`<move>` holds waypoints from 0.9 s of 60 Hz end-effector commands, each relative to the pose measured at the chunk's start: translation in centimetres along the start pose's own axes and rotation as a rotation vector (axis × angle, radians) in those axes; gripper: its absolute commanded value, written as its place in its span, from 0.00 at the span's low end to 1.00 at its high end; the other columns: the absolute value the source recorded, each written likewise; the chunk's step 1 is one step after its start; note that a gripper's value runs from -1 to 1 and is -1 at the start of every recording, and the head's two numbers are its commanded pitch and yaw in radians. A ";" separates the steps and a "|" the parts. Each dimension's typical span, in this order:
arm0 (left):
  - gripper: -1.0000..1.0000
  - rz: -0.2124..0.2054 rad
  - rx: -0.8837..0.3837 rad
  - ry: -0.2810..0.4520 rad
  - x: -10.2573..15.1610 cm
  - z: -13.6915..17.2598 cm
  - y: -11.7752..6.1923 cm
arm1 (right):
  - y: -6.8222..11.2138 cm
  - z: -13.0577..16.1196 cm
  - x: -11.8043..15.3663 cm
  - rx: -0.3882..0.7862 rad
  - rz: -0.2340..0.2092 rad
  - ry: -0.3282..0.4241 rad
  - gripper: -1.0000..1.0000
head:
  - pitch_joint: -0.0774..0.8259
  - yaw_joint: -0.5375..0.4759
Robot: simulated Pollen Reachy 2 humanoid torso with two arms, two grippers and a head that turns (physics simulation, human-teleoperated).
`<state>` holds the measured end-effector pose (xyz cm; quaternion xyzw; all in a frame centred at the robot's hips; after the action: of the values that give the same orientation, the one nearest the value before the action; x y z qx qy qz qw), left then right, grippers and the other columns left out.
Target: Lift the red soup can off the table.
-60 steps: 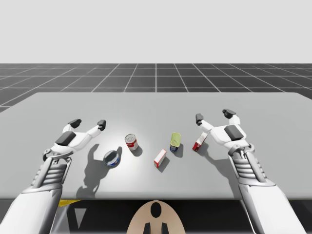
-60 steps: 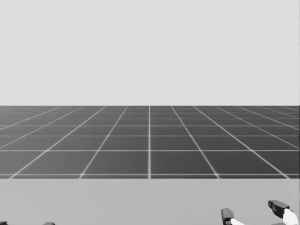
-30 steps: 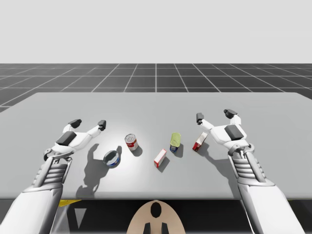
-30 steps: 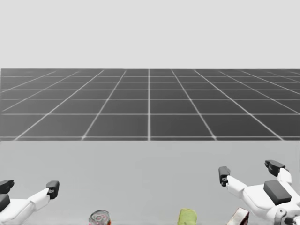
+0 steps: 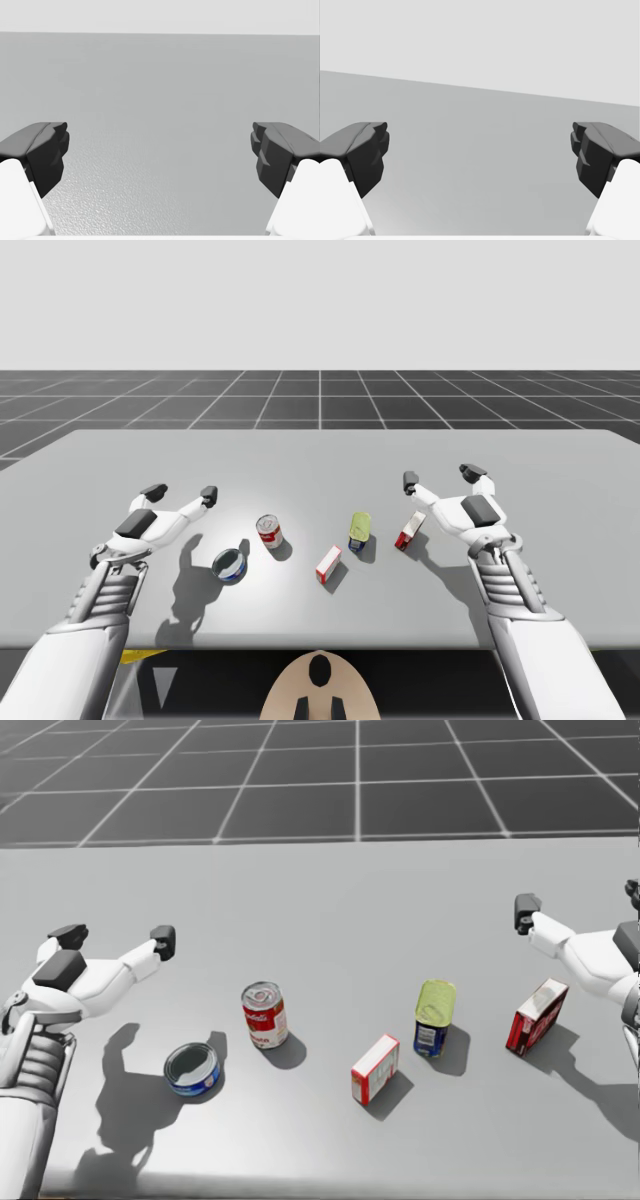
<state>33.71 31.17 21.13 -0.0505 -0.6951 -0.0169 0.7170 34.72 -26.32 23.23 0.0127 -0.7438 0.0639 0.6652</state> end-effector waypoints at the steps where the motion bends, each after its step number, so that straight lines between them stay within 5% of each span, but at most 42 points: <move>1: 0.00 0.001 -0.004 -0.001 0.0 0.0 0.0 | 0.0 0.0 0.1 0.002 -0.003 0.004 0.00 | 0.75 0.66; 21: 0.00 0.022 -0.053 0.008 0.0 0.2 -0.4 | 0.1 0.1 0.0 0.005 -0.006 0.013 0.00 | 0.81 0.74; 31: 0.00 0.102 -0.211 0.088 0.8 1.1 -1.4 | 0.2 0.1 -0.2 0.001 -0.005 0.015 0.00 | 0.80 0.73; 43: 0.00 -0.025 -0.411 0.193 2.2 3.6 -3.6 | 0.1 0.0 -0.3 -0.002 -0.003 0.019 0.00 | 0.79 0.73; 54: 0.00 -0.032 -0.563 0.311 2.2 4.7 -5.2 | 0.1 0.0 -0.4 -0.005 -0.004 0.023 0.00 | 0.79 0.73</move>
<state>29.71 27.67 23.42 -0.2004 -0.5893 -0.1814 0.7613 34.74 -26.19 22.92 0.0125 -0.7370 0.0617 0.6729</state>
